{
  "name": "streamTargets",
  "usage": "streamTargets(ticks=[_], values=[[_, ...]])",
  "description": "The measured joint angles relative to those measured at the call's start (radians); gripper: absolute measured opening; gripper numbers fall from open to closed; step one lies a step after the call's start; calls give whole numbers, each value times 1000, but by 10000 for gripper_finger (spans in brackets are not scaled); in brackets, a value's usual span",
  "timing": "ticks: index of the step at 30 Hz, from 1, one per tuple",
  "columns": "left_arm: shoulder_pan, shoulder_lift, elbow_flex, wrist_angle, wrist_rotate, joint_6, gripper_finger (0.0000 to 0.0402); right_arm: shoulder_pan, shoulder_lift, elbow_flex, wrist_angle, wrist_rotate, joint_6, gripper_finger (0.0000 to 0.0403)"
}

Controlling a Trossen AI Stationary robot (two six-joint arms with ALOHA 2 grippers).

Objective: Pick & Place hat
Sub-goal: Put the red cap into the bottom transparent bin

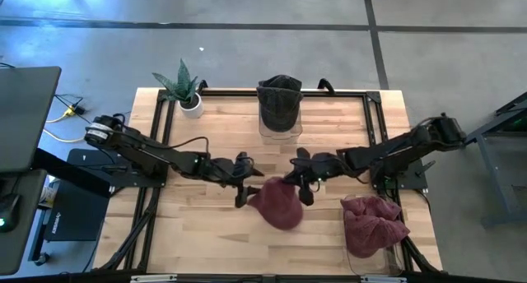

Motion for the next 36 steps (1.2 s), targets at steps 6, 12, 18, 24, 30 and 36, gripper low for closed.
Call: streamTargets(ticks=[6,12,18,24,30,36], values=[[0,-20,87,-218,-278,50,255,29,4,0,-61,140,59,5],[-22,-21,138,-341,-397,18,255,29,4,-1,-94,217,87,7],[-45,80,134,-308,-399,-113,255,38,4,-1,-92,227,78,6],[-33,201,137,-201,-331,-181,255,44,4,-1,-90,222,62,3],[28,250,137,-91,-63,-179,254,43,4,-1,-90,224,54,9],[58,276,137,-58,109,-167,203,49,5,-1,-91,215,53,3]])
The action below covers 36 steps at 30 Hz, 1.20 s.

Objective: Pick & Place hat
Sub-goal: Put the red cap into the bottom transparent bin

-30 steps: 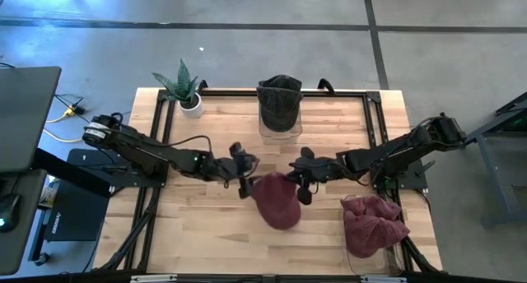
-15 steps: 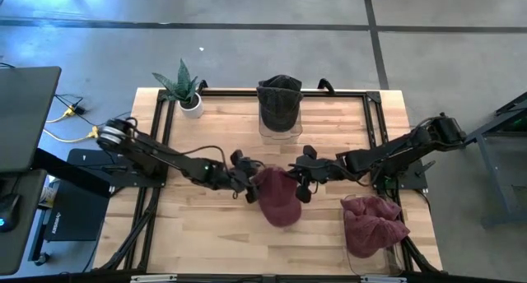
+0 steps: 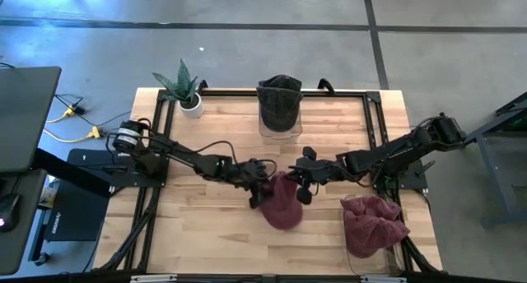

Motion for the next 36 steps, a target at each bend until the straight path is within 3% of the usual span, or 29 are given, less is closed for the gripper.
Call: streamTargets(ticks=[8,14,19,24,29,36], values=[[1,-3,0,-14,103,79,16,40,-27,-1,-32,9,0,5],[-12,-94,0,-49,127,165,11,66,-45,-1,-102,-25,-5,10],[-34,-170,0,-38,135,324,8,88,-40,-1,-121,-100,-128,23],[-55,-171,-2,24,252,467,3,106,-27,-1,-33,-190,-249,43],[-52,-171,0,30,299,474,3,108,-20,0,29,-273,-312,109],[-53,-171,0,27,215,452,3,132,54,0,61,-360,-336,214]])
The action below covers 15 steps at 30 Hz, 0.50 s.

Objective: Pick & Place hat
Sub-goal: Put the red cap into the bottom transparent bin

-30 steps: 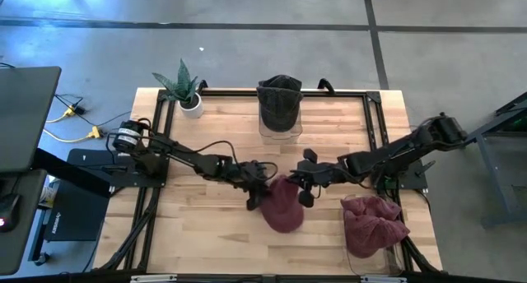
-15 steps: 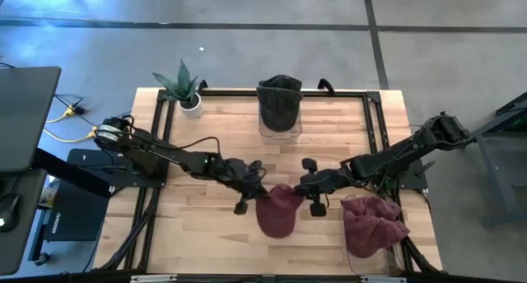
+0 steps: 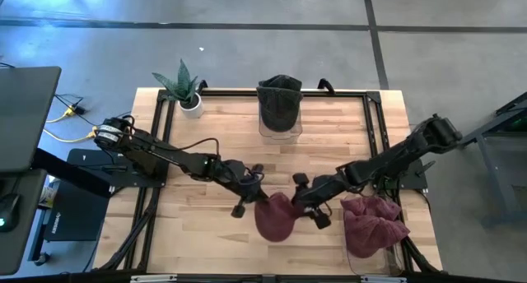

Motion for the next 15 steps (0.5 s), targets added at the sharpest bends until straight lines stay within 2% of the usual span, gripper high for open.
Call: streamTargets(ticks=[4,7,11,15], values=[[1,0,0,0,-45,-7,3,18,44,0,15,-96,-22,223],[1,0,0,3,-43,-7,3,21,45,0,33,-88,-23,203],[1,0,0,12,-14,8,3,10,31,0,42,-81,-24,141],[1,0,0,29,26,22,3,5,29,0,64,-137,-32,51]])
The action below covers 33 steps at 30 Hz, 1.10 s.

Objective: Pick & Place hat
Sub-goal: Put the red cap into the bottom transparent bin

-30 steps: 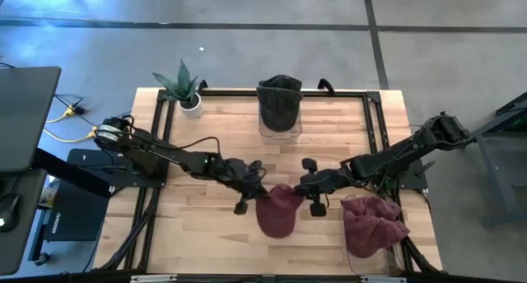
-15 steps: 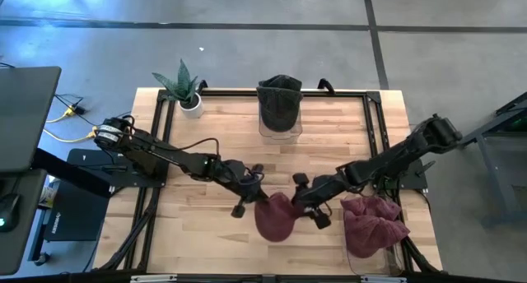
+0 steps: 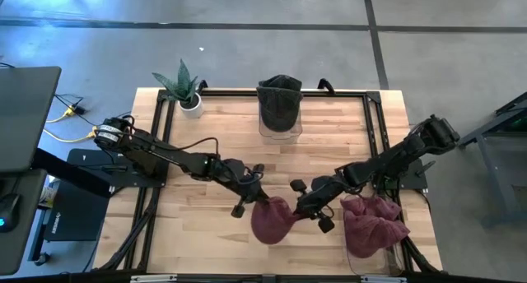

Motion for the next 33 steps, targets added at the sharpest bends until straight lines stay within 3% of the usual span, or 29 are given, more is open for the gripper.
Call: streamTargets(ticks=[3,6,10,15,20,24,28,33], values=[[0,0,0,4,63,23,3,1,-9,0,25,-66,-24,12],[0,0,0,26,174,63,10,1,-35,0,44,-131,-9,32],[0,0,0,86,308,107,33,1,-49,0,33,-123,0,36],[0,35,0,103,326,67,103,-6,-48,0,25,-121,1,7],[0,94,2,157,397,39,190,-6,-48,0,27,-116,9,20],[-1,160,3,268,418,-24,228,-6,-48,0,26,-109,10,20],[0,186,18,326,442,-79,229,-6,-48,0,12,-108,10,8],[-13,204,76,311,422,-219,191,-6,-47,0,-16,-106,47,8]])
